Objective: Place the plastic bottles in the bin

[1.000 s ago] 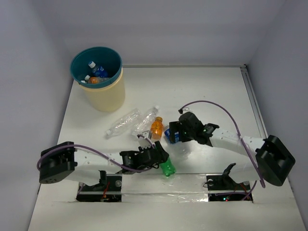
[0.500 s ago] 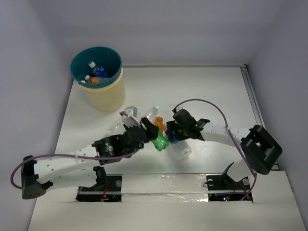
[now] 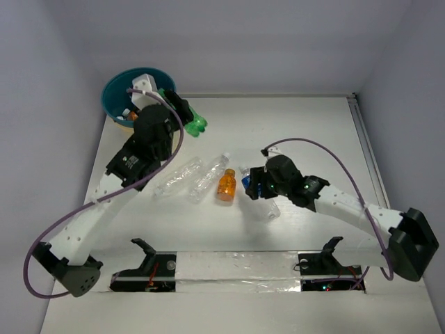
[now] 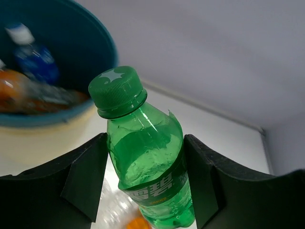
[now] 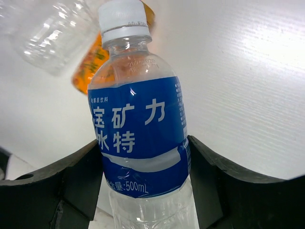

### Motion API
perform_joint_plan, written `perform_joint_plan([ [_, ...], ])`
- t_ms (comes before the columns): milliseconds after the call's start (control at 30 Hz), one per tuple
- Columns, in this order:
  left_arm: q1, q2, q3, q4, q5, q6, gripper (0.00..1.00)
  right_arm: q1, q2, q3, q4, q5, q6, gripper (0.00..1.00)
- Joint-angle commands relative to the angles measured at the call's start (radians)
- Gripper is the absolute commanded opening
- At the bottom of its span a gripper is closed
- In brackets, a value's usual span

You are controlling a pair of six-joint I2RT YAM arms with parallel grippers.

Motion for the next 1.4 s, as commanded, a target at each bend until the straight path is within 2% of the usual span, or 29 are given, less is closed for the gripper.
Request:
perform_joint_plan([
  [0, 0.128, 0.049, 0.143, 0.036, -0.020, 0.117, 0.41, -0.004, -0.116, -0.018, 0.059, -0.026, 0.019, 0.57],
  [167, 0.312, 0.164, 0.285, 0.019, -0.066, 0.176, 0.41, -0.004, -0.271, -0.037, 0.154, -0.068, 0.030, 0.57],
  [300, 0.407, 0.253, 0.377, 0.028, -0.093, 0.221, 0.43, -0.004, -0.332, -0.035, 0.208, -0.080, 0.036, 0.58],
  [400, 0.435, 0.329, 0.427, 0.031, -0.141, 0.262, 0.44, -0.004, -0.339, -0.006, 0.249, -0.116, 0.044, 0.58],
  [500, 0.444, 0.380, 0.410, 0.057, -0.190, 0.288, 0.45, -0.004, -0.328, 0.040, 0.303, -0.117, 0.062, 0.58],
  [600, 0.481, 0.403, 0.375, 0.083, -0.189, 0.286, 0.54, -0.004, -0.305, 0.112, 0.376, -0.094, 0.075, 0.58],
  [633, 0.493, 0.406, 0.363, 0.074, -0.170, 0.260, 0.64, -0.004, -0.297, 0.132, 0.386, -0.065, 0.073, 0.58],
  [733, 0.541, 0.394, 0.344, 0.070, -0.080, 0.218, 0.79, -0.004, -0.250, 0.221, 0.406, -0.066, 0.068, 0.58],
  [833, 0.550, 0.353, 0.338, 0.073, 0.000, 0.196, 0.86, -0.004, -0.179, 0.301, 0.432, -0.071, 0.062, 0.58],
  [1000, 0.550, 0.170, 0.249, 0.074, 0.179, 0.149, 0.84, -0.004, -0.041, 0.436, 0.549, -0.068, 0.081, 0.58],
  [1167, 0.550, -0.098, -0.036, 0.054, 0.354, 0.123, 0.80, -0.004, 0.213, 0.693, 0.651, -0.126, 0.147, 0.58],
  [1367, 0.550, -0.317, -0.312, -0.032, 0.451, 0.098, 0.80, -0.004, 0.459, 0.949, 0.780, -0.146, 0.228, 0.59],
])
